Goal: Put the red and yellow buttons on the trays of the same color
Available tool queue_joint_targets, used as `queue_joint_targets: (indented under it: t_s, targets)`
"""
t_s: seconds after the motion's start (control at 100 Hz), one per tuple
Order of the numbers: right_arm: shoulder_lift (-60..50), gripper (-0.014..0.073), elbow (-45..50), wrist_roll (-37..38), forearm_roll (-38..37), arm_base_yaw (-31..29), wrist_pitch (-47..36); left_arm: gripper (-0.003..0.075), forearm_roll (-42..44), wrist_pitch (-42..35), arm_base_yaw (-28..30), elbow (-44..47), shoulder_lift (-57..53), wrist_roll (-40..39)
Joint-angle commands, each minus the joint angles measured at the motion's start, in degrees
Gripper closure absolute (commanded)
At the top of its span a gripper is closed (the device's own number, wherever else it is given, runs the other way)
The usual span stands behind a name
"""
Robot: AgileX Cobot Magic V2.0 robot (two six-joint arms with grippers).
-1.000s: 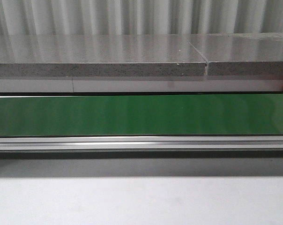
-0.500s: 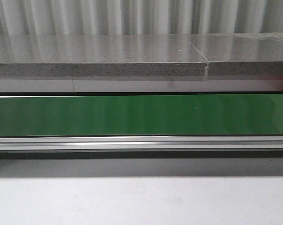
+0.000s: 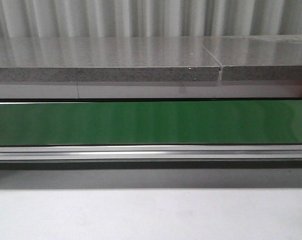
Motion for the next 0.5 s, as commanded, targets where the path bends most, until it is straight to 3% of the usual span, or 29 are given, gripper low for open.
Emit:
queue_joint_targets:
  t_s: [0.0,0.49]
  targets:
    - [-2.3,0.0708,-0.8,-0.6,-1.2,0.6,-4.3,0.0741,-0.5,-4.0,-0.2,-1.6,0.2,-0.5]
    - [-15.0,0.0708,8.6,-0.4,-7.4,0.1,-8.4,0.0741,-0.5,-4.0,-0.2,-1.6,0.2,-0.5]
